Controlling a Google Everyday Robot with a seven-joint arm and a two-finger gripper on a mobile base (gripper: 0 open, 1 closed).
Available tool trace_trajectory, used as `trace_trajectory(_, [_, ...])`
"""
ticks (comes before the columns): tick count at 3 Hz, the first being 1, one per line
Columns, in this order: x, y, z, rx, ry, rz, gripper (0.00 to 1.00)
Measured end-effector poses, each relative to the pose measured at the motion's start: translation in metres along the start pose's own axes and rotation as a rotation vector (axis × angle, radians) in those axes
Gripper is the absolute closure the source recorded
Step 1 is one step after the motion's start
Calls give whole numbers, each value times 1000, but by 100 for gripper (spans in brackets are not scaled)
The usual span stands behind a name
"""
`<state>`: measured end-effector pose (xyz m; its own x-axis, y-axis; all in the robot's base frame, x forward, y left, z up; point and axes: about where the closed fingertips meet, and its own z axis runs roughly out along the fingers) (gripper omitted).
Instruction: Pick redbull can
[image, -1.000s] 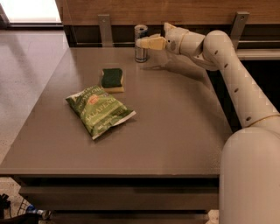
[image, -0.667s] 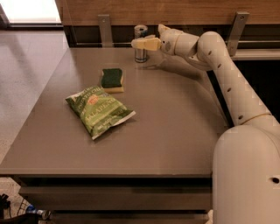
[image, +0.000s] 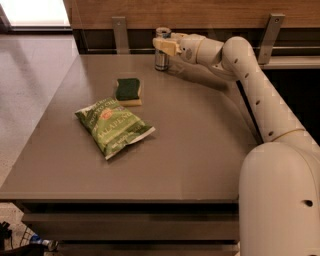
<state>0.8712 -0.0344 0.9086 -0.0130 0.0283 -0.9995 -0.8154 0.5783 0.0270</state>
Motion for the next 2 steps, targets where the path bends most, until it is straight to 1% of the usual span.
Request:
trace_trajectory(1, [1, 2, 3, -5, 0, 1, 81])
trace_trajectory(2, [1, 4, 6, -9, 1, 2, 100])
